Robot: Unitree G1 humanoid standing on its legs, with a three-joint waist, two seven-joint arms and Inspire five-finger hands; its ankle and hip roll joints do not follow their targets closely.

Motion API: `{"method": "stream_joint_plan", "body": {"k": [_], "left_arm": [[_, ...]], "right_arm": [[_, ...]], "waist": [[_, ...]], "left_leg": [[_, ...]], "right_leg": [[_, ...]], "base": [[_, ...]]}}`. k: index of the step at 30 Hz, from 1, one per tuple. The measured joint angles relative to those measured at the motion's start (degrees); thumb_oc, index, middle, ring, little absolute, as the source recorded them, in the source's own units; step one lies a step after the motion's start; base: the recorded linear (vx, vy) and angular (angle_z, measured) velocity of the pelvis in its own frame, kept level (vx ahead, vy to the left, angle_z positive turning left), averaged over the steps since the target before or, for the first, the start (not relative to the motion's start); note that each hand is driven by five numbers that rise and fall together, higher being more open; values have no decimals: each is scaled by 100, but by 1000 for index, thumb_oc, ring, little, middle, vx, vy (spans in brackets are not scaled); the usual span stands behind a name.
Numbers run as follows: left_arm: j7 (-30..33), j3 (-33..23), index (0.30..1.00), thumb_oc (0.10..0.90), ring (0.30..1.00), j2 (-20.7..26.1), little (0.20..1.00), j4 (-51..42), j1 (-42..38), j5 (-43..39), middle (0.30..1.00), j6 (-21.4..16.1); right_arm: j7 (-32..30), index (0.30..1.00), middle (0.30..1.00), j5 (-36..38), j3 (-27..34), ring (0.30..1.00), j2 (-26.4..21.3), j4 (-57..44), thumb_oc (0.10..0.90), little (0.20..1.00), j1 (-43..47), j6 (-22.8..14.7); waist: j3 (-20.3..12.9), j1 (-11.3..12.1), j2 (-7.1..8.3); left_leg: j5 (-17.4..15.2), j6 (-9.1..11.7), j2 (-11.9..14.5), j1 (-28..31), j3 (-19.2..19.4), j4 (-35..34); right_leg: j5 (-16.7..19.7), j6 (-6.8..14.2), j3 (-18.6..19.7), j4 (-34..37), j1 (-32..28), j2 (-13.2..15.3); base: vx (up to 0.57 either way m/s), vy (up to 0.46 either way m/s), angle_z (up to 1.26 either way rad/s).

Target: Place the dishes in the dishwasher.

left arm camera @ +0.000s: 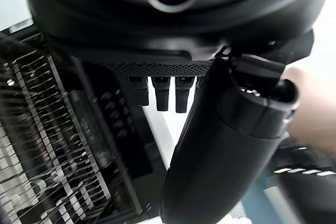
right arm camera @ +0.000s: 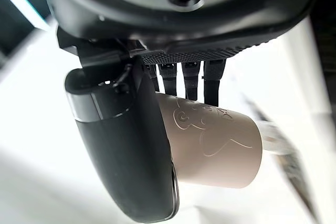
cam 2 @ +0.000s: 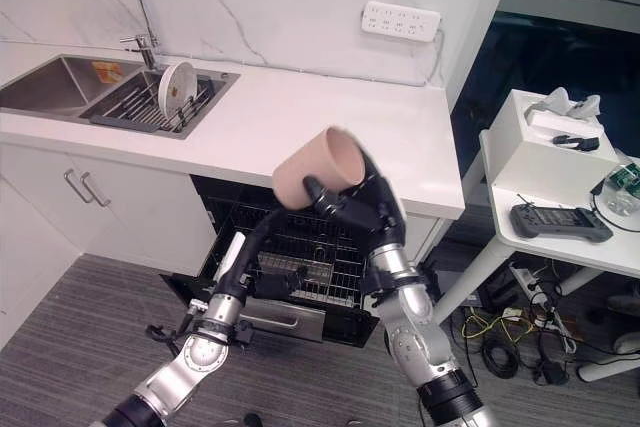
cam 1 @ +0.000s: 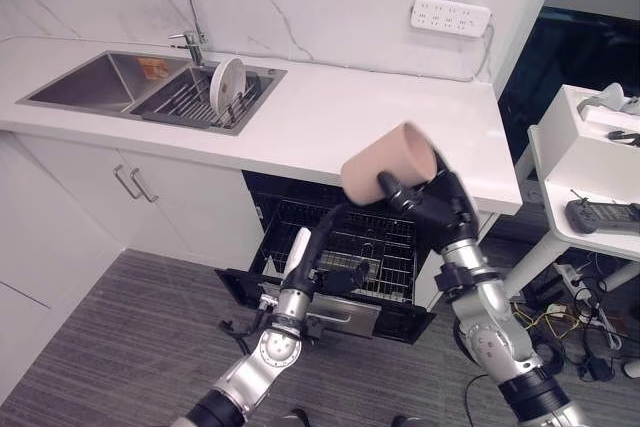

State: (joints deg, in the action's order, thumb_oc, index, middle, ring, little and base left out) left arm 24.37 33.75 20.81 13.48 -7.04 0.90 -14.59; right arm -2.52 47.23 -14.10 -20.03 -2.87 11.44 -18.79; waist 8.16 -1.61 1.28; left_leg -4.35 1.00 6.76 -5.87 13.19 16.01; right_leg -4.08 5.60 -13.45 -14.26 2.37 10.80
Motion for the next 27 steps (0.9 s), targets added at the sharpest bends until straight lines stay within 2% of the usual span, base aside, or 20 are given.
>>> {"method": "stream_joint_plan", "body": {"k": [4, 11, 14, 21, 24, 27], "left_arm": [[61, -58, 900, 800, 900, -11, 900, 3, 4, 72, 900, 2], [153, -415, 900, 800, 900, 63, 900, 7, 93, 492, 900, -4], [154, -553, 900, 800, 900, 246, 900, 17, 126, 908, 900, 3], [254, -805, 900, 800, 900, 805, 900, 368, 103, 2039, 900, 49], [280, -970, 900, 800, 900, 963, 900, 407, 101, 2433, 900, 43], [383, -1128, 900, 800, 900, 1330, 900, 407, 88, 3173, 900, -87]], "right_arm": [[-160, 300, 300, 12, 379, 300, -3, -56, 400, 300, -7, -223], [-156, 300, 300, 11, 369, 300, 2, -55, 400, 300, -35, -230], [-64, 300, 300, 4, 373, 300, -2, 87, 400, 300, -31, -110], [212, 300, 300, -23, 359, 300, -84, 729, 400, 300, -126, 424], [381, 300, 300, -234, 357, 300, -140, 744, 400, 300, -247, 557], [510, 300, 300, -571, 293, 300, -261, 1053, 400, 300, -214, 714]], "waist": [[2, -6, -36], [3, 9, -54], [3, 11, -56], [-1, 24, -112], [-2, 22, -164], [-1, 39, -237]], "left_leg": [[1, 0, 8, 12, 21, -2], [4, -2, 4, 15, 20, -1], [6, -3, 1, 24, 20, -2], [20, 3, -21, 58, 4, -30], [29, -2, -62, 58, -38, -45], [50, -23, -114, 90, -106, -83]], "right_leg": [[-2, -3, 22, -14, 6, -5], [-9, -2, 23, -37, 8, 2], [-17, -2, 26, -52, 7, 7], [-69, -5, 16, -124, 0, 39], [-96, 3, -25, -160, -9, 80], [-118, 20, -108, -187, -76, 128]], "base": [[9, -6, -2], [16, 5, 0], [23, 13, 0], [44, 18, 2], [52, 35, 9], [50, 55, 14]]}}
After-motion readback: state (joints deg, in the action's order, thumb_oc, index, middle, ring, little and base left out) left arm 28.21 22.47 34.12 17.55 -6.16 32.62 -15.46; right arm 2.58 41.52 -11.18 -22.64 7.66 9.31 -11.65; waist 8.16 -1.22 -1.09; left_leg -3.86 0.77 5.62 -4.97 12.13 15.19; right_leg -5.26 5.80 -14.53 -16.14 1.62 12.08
